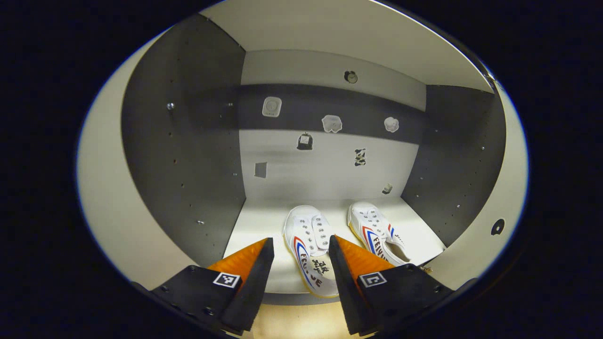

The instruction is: Grab one shoe with the right hand and put it into the shoe cabinet, grab the other shoe with the left hand and put it into the shoe cabinet; then close the right door with the right hand and the left door with the left hand.

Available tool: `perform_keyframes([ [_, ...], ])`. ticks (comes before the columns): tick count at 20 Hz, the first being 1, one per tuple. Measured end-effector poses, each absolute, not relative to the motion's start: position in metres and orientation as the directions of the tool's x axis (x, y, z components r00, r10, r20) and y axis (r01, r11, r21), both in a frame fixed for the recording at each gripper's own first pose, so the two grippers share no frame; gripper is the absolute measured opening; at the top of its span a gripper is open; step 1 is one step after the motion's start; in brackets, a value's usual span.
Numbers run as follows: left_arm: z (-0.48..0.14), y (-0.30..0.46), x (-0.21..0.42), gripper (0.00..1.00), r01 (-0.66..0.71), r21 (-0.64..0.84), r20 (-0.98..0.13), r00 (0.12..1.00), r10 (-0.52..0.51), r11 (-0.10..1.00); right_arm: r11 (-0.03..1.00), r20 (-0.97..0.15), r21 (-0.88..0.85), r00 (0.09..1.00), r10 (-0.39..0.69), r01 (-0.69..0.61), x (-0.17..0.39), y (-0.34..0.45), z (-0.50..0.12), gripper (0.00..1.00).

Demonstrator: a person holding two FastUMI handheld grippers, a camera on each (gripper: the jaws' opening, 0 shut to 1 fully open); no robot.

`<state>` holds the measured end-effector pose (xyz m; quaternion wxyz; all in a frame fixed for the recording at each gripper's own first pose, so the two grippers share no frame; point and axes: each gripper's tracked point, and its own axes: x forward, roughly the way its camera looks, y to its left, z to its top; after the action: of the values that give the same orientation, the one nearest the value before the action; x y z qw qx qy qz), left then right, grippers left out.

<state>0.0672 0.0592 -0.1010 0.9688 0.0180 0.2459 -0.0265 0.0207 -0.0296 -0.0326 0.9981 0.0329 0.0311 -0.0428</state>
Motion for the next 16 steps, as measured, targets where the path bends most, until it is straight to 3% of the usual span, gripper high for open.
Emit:
perform_keyframes([
  [1, -0.091, 0.058, 0.058, 0.82, 0.058, 0.030, -0.459, 0.888, -0.038, 0.998, 0.994, -0.064, 0.061, 0.994, -0.087, 0.091, 0.019, -0.033, -0.031, 0.92],
  [5, -0.052, 0.046, 0.018, 0.79, 0.096, 0.041, -0.382, 0.921, -0.073, 0.995, 0.991, -0.067, 0.050, 0.991, -0.120, 0.123, 0.013, -0.057, -0.030, 0.92],
  [7, -0.038, 0.041, -0.003, 0.87, 0.105, 0.045, -0.350, 0.933, -0.083, 0.993, 0.988, -0.065, 0.044, 0.988, -0.144, 0.147, 0.013, -0.073, -0.031, 0.92],
  [16, 0.017, 0.043, -0.091, 0.95, 0.115, 0.057, -0.214, 0.972, -0.100, 0.992, 0.975, -0.087, 0.024, 0.972, -0.217, 0.220, 0.019, -0.132, -0.051, 0.93],
])
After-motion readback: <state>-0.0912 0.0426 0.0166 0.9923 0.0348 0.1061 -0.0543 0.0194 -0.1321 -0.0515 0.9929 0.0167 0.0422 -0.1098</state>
